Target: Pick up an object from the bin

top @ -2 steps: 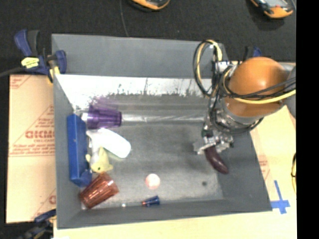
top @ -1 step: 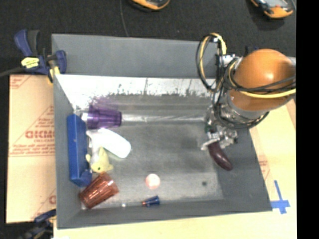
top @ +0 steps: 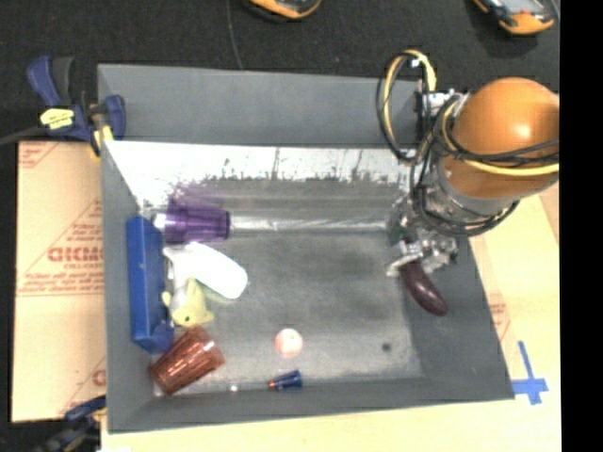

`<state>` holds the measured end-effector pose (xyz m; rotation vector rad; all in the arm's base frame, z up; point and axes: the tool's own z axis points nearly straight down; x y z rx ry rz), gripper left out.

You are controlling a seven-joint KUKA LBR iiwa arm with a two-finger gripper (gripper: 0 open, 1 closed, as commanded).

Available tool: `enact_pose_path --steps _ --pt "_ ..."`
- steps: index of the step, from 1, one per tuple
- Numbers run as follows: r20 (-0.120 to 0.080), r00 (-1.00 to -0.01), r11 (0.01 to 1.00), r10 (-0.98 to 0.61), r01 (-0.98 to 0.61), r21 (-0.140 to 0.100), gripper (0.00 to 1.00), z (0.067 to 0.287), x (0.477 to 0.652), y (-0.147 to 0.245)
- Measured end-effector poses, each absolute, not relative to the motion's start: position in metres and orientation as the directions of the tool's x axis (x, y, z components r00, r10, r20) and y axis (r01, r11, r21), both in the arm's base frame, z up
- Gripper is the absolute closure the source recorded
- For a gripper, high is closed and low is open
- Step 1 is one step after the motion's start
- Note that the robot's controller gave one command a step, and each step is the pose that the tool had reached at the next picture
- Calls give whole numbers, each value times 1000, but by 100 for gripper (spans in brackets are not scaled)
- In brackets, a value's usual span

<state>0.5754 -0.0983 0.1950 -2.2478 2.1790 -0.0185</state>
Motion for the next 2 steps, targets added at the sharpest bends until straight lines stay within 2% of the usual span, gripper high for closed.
enact_pose_path --steps 1,2 --pt "1 28 -28 -1000 -999 -18 100 216 576 -99" --pt "1 25 -25 -1000 -999 -21 100 226 577 -99"
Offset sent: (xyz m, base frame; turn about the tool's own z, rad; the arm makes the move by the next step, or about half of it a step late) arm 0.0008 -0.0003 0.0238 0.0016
